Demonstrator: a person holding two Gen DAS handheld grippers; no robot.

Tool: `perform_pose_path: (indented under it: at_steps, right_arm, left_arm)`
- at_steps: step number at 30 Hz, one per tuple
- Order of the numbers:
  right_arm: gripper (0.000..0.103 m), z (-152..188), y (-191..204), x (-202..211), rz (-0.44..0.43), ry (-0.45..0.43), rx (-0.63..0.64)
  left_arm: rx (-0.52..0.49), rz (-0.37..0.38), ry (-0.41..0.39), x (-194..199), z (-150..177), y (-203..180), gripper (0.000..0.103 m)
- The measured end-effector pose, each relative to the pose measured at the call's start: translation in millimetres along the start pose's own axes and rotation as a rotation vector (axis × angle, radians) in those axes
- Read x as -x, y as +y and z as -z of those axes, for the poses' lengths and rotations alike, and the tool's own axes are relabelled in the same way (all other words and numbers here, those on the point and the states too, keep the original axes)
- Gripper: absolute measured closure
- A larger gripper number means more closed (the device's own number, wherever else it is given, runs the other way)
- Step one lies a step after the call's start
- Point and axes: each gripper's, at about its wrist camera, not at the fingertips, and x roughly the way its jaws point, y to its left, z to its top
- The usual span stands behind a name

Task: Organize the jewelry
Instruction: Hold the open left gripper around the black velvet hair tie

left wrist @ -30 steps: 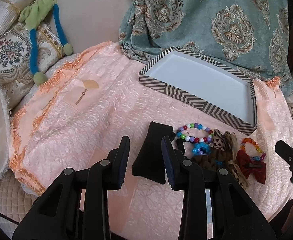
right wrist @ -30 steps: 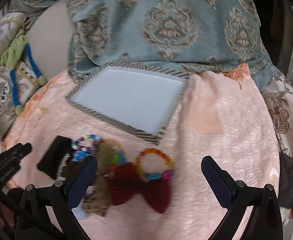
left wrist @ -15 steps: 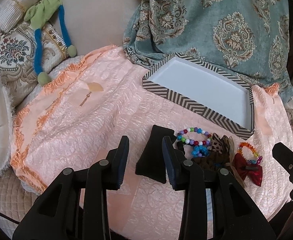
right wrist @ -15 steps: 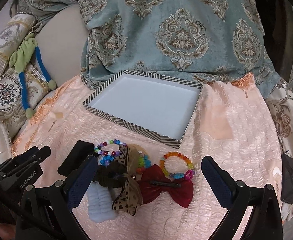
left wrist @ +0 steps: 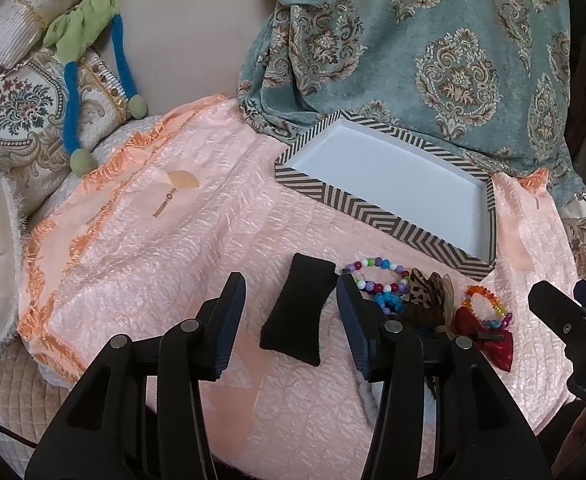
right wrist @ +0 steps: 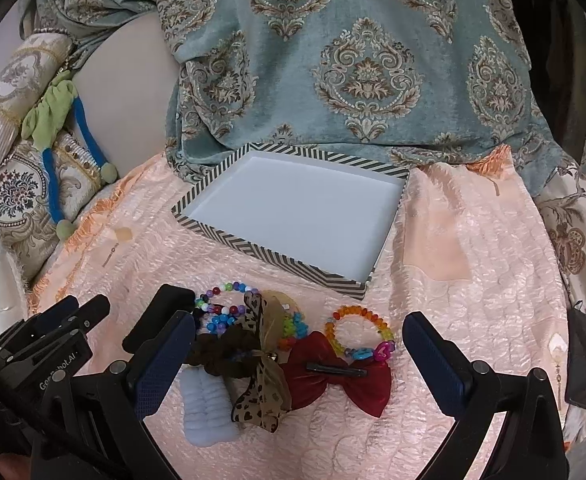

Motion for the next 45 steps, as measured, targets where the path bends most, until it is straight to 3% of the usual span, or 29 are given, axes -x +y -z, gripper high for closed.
perform_pose_path:
  at_steps: [45]
  right_arm:
    - [0.0,6,-5,-14,-0.018,0.055,-0.012]
  left_arm:
    - [-0.011,-0.009,0.036,-10,8,-6,0.056]
